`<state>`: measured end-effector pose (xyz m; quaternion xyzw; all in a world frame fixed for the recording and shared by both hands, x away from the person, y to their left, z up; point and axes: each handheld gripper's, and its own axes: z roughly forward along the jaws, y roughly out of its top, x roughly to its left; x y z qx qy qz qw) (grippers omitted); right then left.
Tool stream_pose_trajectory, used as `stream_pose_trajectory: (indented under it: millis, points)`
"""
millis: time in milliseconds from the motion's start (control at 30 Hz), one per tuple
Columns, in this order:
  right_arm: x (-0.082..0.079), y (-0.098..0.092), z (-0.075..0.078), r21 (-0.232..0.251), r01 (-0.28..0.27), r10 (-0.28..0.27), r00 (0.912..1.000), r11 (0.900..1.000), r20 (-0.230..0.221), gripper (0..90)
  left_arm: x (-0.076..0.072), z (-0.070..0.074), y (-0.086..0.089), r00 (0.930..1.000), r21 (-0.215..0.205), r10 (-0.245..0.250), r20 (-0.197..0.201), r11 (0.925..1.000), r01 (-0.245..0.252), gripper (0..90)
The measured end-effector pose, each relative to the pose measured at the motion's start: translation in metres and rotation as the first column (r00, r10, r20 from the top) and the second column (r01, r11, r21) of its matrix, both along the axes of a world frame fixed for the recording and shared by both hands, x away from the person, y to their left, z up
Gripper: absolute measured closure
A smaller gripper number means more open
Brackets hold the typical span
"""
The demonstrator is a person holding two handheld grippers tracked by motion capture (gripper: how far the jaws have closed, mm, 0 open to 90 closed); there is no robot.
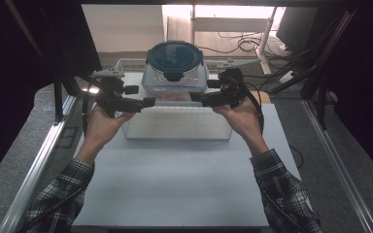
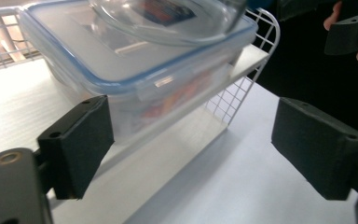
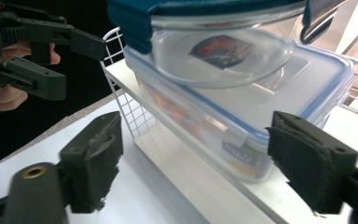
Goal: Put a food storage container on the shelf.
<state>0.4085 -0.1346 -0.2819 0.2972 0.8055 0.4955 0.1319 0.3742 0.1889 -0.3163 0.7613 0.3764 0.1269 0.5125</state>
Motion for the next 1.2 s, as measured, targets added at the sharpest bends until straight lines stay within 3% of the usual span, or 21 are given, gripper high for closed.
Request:
stream_pose_trajectory:
  millis: [267, 567, 867, 1200]
  points:
    - [-0.015, -0.004, -0.01, -0.015, -0.016, 0.016, 0.9998, 1.0, 0.015, 8.8, -0.018, -0.008, -0.007, 0.9996, 0.046, -0.028, 0.007, 0.9985, 0.028, 6.6]
    - [-0.037, -0.005, -0.024, -0.041, -0.046, 0.047, 0.9982, 0.998, 0.038, 5.3, -0.038, -0.024, -0.012, 0.9982, 0.053, -0.054, 0.025, 0.9972, 0.052, 5.2]
    - [-0.052, -0.005, -0.044, -0.066, -0.065, 0.067, 0.9973, 0.996, 0.031, 4.7, -0.055, -0.049, -0.018, 0.9973, 0.095, -0.067, 0.03, 0.9934, 0.064, 5.1]
    - [-0.061, -0.008, -0.073, -0.088, -0.074, 0.076, 0.9969, 0.993, 0.022, 4.6, -0.065, -0.076, -0.021, 0.9972, 0.099, -0.073, 0.015, 0.9926, 0.071, 5.2]
